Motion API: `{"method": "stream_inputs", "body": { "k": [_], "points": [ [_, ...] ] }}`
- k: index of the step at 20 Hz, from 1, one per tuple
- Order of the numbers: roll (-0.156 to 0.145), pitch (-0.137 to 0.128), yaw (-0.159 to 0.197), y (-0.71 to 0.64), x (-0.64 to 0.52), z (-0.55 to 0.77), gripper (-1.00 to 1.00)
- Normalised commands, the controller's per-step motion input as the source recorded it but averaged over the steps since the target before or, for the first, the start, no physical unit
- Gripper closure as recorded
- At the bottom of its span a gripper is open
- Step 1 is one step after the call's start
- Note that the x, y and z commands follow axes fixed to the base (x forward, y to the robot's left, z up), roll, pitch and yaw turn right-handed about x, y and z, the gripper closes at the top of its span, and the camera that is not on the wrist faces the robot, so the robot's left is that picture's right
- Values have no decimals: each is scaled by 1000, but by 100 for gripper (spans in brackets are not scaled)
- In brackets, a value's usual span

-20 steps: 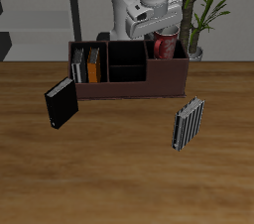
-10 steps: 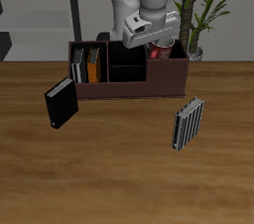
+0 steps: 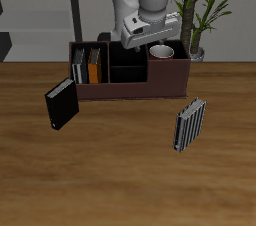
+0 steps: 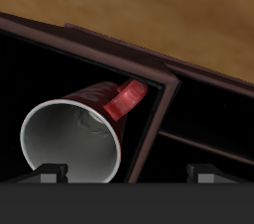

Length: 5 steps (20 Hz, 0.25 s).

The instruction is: Place the right striped book into the back desk caddy's left compartment and place the orange book into the back desk caddy's left compartment and place the red mug into the back desk caddy's right compartment

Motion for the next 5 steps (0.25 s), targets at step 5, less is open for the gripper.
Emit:
{"method": "stream_inputs", "body": {
  "k": [5],
  "points": [
    [-1,-39,-59,-75,110,251,-100]
  ]
}}
